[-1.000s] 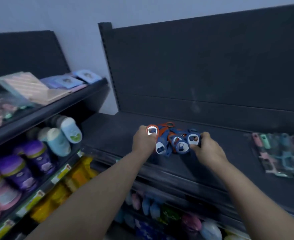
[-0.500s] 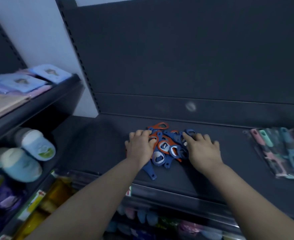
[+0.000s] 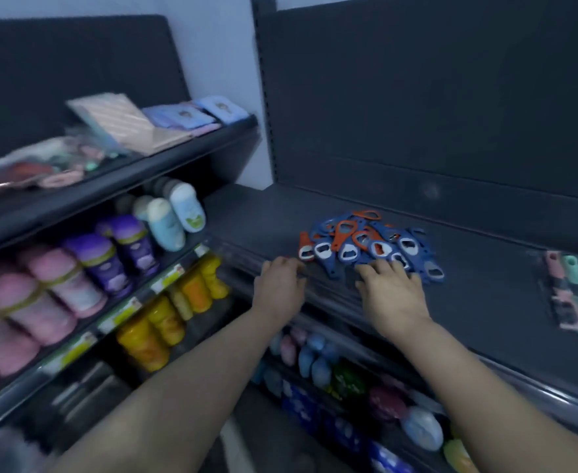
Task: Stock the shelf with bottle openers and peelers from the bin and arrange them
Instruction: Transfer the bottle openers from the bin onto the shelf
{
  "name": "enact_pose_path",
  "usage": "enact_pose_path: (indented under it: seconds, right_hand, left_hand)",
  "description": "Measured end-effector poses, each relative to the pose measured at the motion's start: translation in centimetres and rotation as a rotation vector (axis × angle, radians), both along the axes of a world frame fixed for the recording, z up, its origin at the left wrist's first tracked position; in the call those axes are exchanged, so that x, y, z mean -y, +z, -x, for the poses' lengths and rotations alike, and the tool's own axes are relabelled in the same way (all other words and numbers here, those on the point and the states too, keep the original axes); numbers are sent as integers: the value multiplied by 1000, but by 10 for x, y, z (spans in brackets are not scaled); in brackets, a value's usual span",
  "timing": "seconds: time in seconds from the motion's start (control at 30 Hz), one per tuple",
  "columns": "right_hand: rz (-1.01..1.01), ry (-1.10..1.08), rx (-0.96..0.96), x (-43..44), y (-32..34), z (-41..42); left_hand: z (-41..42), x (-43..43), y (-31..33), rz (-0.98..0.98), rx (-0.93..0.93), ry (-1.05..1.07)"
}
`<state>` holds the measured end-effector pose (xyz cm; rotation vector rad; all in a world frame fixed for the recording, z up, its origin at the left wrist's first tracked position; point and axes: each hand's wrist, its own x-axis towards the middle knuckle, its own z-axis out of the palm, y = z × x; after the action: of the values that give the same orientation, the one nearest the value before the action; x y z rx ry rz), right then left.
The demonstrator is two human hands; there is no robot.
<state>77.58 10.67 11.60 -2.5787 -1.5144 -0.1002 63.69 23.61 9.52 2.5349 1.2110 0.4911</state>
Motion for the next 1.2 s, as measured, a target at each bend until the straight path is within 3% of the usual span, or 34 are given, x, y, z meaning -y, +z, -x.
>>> enact_pose_path:
  seconds: [0.3,0.77,0.97,1.2]
  right_hand:
    - [85,510,-5,5,-21,150]
    - [181,1081,-122,-3,-61,461]
    - [406,1171,-184,1,-107,561]
    - [651,1124,-199,-1,-135,598]
  left_hand:
    - [203,77,-23,96,-190,422]
    - [547,183,-53,337,-91,1058]
    - [653,203,-86,626,-156,1004]
    - [667,203,-122,762,-284,803]
